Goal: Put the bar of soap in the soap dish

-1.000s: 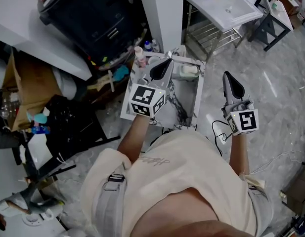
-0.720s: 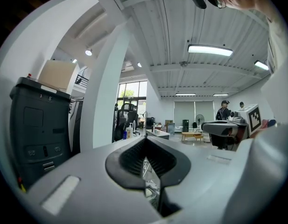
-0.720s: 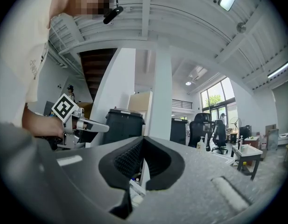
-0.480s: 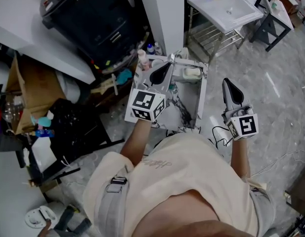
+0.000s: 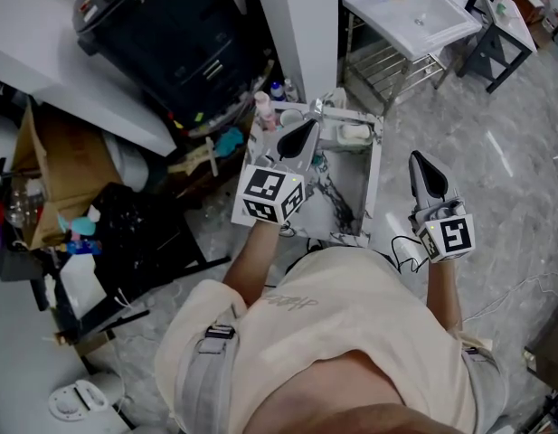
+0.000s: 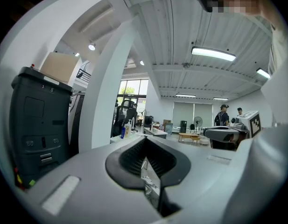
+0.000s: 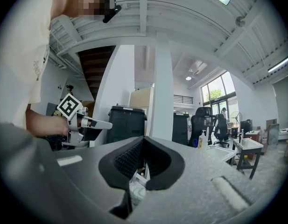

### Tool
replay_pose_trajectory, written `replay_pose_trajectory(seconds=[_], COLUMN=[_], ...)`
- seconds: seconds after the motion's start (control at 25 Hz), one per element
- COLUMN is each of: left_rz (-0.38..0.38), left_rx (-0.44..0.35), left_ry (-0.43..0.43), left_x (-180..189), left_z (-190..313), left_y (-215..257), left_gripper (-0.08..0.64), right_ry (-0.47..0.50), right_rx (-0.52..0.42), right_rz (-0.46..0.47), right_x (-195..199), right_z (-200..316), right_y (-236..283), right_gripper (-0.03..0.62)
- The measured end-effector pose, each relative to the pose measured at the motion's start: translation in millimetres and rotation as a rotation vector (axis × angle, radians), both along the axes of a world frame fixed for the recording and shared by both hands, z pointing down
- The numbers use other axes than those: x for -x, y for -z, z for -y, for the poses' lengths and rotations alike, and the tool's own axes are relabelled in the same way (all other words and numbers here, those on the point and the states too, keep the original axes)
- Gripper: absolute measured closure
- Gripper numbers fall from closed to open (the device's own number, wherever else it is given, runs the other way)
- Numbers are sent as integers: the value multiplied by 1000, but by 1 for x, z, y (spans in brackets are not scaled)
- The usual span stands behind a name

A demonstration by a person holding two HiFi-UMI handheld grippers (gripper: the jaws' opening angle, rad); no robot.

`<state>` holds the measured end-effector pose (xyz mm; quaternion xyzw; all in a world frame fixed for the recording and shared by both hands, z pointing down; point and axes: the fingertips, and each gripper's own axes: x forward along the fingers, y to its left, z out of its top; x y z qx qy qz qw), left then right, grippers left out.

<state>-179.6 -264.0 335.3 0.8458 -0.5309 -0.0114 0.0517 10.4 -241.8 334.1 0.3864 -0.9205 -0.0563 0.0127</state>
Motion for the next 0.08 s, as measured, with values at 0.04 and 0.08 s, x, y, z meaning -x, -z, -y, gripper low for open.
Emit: replay_pose_trajectory(seconds=[0.04, 0.08], left_rz=[3, 6], left_rx=[2, 4], left_ry=[-4, -8], left_x=[-1, -3], left_z=[0, 1], left_y=[-2, -3], left_gripper=[543, 543], right_ry=[-3, -7], right_rx=[0, 0], right_rz=[-2, -5], right_x=[-1, -2], right_z=[0, 0], right_y=[-1, -2], right_gripper=[594, 594])
